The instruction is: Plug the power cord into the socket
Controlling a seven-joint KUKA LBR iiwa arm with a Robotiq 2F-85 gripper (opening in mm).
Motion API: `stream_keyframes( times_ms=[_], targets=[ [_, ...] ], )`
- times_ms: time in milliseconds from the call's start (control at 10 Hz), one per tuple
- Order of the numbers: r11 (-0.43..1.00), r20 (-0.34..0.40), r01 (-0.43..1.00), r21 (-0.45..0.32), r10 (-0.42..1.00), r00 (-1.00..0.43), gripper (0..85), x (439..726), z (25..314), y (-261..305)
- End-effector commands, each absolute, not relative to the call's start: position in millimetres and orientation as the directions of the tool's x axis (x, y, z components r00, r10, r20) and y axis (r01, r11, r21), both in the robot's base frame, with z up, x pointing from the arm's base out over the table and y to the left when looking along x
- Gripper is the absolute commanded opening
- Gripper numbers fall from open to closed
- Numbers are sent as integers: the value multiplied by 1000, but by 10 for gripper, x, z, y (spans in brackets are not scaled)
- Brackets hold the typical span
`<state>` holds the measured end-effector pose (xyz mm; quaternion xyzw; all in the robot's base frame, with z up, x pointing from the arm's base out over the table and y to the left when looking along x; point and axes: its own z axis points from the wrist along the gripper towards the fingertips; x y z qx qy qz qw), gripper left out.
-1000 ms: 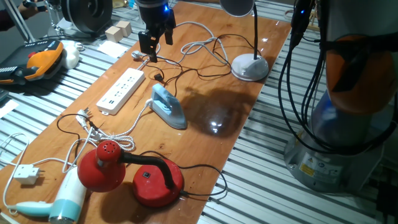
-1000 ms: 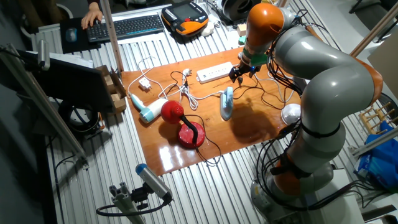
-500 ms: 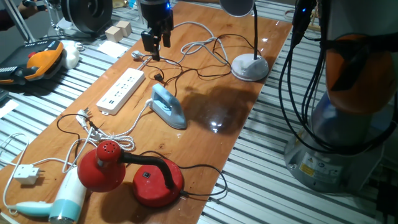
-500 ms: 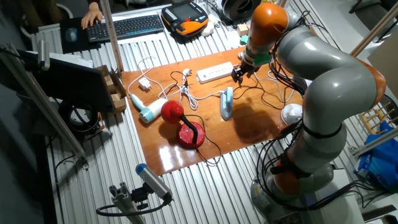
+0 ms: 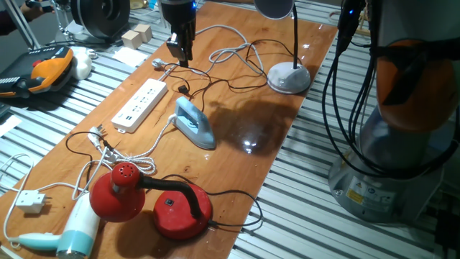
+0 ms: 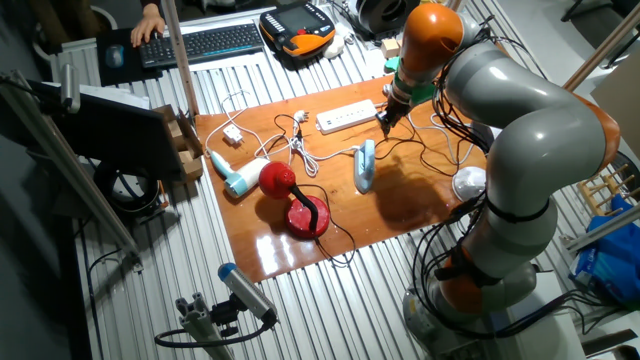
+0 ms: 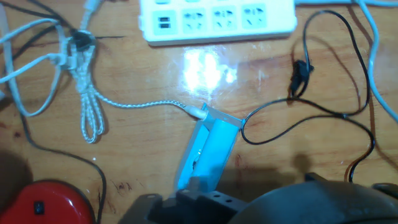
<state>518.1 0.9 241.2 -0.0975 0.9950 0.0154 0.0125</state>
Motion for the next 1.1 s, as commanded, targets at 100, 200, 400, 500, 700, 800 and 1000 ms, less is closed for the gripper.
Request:
stream_keyframes(
  times_ms=[100, 200, 400, 500, 700, 800, 1000],
  targets=[
    [979, -27, -200, 23, -200, -980, 0, 5181, 2413, 10],
    [979, -29, -203, 18, -203, -979, 0, 5184, 2414, 13],
    [982, -29, -187, 38, -186, -982, 0, 5187, 2413, 17],
    [982, -33, -182, 42, -181, -983, 0, 5188, 2412, 16],
    [982, -37, -184, 48, -182, -983, 0, 5192, 2414, 18],
    [981, -36, -188, 49, -187, -982, 170, 5194, 2415, 21],
    [980, -31, -194, 50, -193, -981, 0, 5201, 2418, 22]
  ],
)
